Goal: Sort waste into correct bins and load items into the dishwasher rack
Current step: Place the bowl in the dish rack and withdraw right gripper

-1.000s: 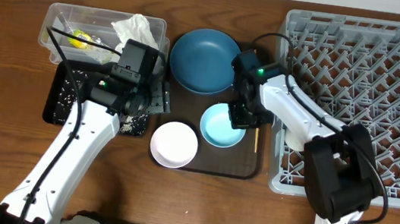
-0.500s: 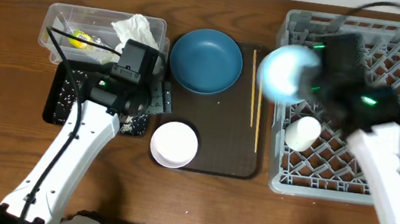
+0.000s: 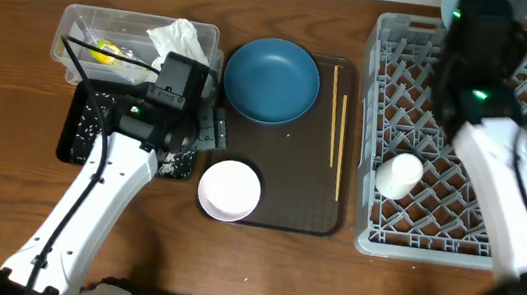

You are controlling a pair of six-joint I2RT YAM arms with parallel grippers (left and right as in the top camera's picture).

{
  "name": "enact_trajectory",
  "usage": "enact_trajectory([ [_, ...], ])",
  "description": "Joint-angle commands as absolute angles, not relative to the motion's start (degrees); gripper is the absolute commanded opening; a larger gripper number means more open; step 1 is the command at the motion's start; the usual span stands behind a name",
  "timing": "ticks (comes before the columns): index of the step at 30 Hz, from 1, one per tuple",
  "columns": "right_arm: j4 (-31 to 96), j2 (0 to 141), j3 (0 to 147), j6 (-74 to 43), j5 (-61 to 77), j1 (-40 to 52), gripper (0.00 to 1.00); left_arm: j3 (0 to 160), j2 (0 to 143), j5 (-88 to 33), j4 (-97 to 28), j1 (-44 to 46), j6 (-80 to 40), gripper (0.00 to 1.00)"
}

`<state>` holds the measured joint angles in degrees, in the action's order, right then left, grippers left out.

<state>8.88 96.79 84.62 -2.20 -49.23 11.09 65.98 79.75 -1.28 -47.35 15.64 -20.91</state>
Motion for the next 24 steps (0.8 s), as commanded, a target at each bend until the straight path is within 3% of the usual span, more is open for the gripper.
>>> enact_trajectory([
  [1, 2.7, 102.9, 84.7, 16.1, -57.7, 13.3, 0.01, 66.1, 79.7, -0.8, -47.4, 15.4, -20.6, 0.87],
  [4, -1.8, 107.8, 84.7, 20.8, -58.5, 14.7, 0.01, 66.1, 79.7, -0.8, -47.4, 15.4, -20.6, 0.87],
  [13, -3.6, 116.9, 84.7, 19.7, -59.9, 15.5, 0.01, 66.1, 79.7, -0.8, -47.4, 15.4, -20.6, 0.87],
  [24, 5.2, 118.3, 84.7, 13.0, -60.0, 15.4, 0.01, 66.1, 79.7, -0.8, -47.4, 15.4, -20.6, 0.87],
])
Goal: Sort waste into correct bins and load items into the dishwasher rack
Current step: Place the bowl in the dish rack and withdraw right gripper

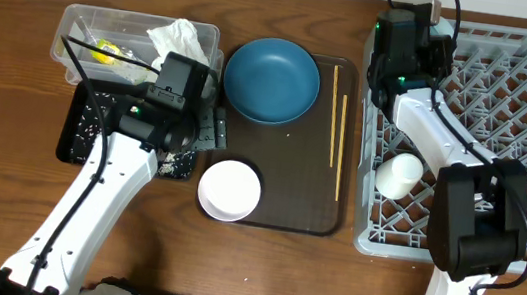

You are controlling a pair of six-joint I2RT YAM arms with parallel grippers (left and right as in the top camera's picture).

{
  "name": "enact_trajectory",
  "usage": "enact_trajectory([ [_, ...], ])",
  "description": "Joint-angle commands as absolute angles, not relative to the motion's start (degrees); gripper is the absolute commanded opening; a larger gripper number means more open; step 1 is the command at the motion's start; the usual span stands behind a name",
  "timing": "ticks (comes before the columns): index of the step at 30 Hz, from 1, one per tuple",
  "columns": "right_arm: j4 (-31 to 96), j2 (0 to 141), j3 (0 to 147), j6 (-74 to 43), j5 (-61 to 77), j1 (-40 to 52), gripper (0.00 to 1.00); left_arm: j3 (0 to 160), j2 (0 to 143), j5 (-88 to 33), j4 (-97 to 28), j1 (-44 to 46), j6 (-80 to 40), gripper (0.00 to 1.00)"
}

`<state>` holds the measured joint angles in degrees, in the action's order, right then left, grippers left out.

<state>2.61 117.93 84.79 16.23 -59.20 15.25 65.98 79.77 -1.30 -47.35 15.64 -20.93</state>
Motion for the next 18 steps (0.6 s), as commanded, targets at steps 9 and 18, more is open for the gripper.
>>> enact_trajectory([
  [9, 11.4, 118.3, 84.7, 10.3, -58.0, 17.0, 0.02, 66.1, 79.7, -0.8, -47.4, 15.4, -20.6, 0.87],
  [18, 14.6, 118.3, 84.7, 10.2, -58.0, 21.5, 0.32, 66.1, 79.7, -0.8, -47.4, 15.4, -20.6, 0.87],
])
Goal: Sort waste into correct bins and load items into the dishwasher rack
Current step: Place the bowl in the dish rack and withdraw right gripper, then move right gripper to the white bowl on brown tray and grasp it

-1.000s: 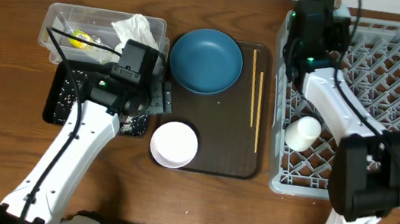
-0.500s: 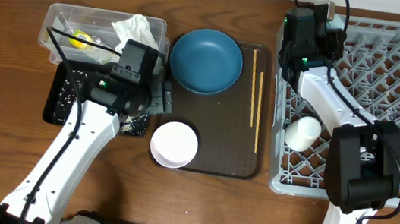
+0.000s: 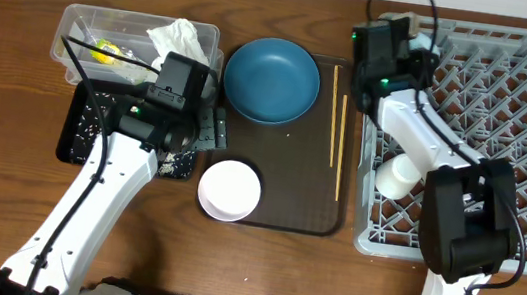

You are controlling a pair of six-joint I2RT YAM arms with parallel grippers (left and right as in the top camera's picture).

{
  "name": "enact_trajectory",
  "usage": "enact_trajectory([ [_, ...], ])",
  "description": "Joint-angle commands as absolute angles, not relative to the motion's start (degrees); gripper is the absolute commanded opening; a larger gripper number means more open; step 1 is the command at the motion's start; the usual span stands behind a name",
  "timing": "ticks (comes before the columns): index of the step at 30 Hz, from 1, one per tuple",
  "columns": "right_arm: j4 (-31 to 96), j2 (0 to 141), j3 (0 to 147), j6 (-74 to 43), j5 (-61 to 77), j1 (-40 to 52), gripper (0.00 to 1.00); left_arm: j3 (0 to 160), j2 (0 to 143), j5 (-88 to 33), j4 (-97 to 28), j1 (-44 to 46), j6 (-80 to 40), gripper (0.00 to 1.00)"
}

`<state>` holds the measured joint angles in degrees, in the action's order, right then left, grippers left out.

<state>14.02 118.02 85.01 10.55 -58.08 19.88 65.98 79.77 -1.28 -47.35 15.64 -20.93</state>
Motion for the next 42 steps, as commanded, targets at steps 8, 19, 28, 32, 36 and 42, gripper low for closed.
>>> enact_trajectory([
  [8, 17.0, 117.1, 84.7, 5.5, -58.0, 23.0, 0.76, 66.1, 79.7, -0.8, -47.4, 15.4, -20.6, 0.87],
  [19, 24.6, 103.7, 84.7, -6.2, -39.0, 23.3, 0.99, 66.1, 79.7, -0.8, -47.4, 15.4, -20.6, 0.87],
  [28, 39.0, 96.8, 84.5, -20.6, 13.7, 23.6, 0.99, 66.1, 79.7, -0.8, -47.4, 15.4, -20.6, 0.87],
  [32, 39.6, 99.2, 82.8, -23.8, 20.7, 26.7, 0.88, 66.1, 79.7, -0.8, -47.4, 15.4, -20.6, 0.87],
  [36, 39.6, 102.0, 80.9, -26.4, 20.9, 30.9, 0.78, 66.1, 79.7, -0.8, -47.4, 15.4, -20.6, 0.87],
  [42, 39.7, 108.4, 79.9, -31.4, 21.0, 36.8, 0.69, 66.1, 79.7, -0.8, -47.4, 15.4, -20.6, 0.88],
])
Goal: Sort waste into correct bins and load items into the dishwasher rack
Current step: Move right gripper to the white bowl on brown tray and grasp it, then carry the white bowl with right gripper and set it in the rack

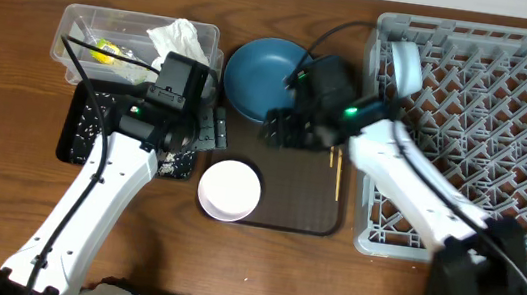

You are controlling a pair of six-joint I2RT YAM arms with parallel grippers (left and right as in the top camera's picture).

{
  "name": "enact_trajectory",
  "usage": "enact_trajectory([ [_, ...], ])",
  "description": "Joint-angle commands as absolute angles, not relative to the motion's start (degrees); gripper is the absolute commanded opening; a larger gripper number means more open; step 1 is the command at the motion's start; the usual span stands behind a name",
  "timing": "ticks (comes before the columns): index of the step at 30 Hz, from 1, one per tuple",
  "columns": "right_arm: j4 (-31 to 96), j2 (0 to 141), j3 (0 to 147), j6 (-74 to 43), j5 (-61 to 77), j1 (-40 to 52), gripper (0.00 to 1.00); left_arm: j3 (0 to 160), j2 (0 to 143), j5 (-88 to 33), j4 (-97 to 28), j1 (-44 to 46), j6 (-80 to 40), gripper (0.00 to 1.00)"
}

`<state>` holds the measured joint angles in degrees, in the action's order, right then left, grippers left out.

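Note:
A blue bowl sits at the far end of the brown tray, and a white bowl at its near left corner. My right gripper hovers at the blue bowl's near right rim, fingers spread and empty. The arm covers most of the chopsticks. The grey dishwasher rack is on the right, with a pale round item standing in its far left corner. My left gripper rests open beside the black bin.
A clear bin at the far left holds crumpled tissue and a yellow scrap. The right arm stretches from the near right across the rack's left edge onto the tray. Bare wooden table lies in front of the tray.
My right gripper has moved from the rack's far left corner to the blue bowl's near right rim over the tray. A pale round item now shows in that rack corner. The left arm is unchanged.
My right arm was first high over the rack's far side with something teal at its tip. It then reached to the rack's far left corner and stayed there. Now it is over the tray by the blue bowl. The left arm never moved.

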<state>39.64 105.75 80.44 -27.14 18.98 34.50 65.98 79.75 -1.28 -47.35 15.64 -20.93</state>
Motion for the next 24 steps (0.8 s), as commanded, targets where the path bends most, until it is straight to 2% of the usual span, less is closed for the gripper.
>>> enact_trajectory([
  [1, 39.7, 109.4, 79.9, -32.0, 21.0, 37.6, 0.68, 66.1, 79.7, -0.8, -47.4, 15.4, -20.6, 0.87],
  [5, 39.7, 113.2, 79.9, -33.9, 21.0, 40.1, 0.63, 66.1, 79.7, -0.8, -47.4, 15.4, -20.6, 0.87],
  [12, 42.8, 116.1, 79.8, -33.8, 19.3, 41.1, 0.41, 66.1, 79.7, -0.8, -47.4, 15.4, -20.6, 0.87],
  [19, 44.8, 116.6, 79.8, -33.8, 18.0, 41.1, 0.01, 66.1, 79.7, -0.8, -47.4, 15.4, -20.6, 0.87],
  [24, 44.8, 116.5, 79.8, -33.3, 17.4, 40.5, 0.01, 66.1, 79.7, -0.8, -47.4, 15.4, -20.6, 0.87],
])
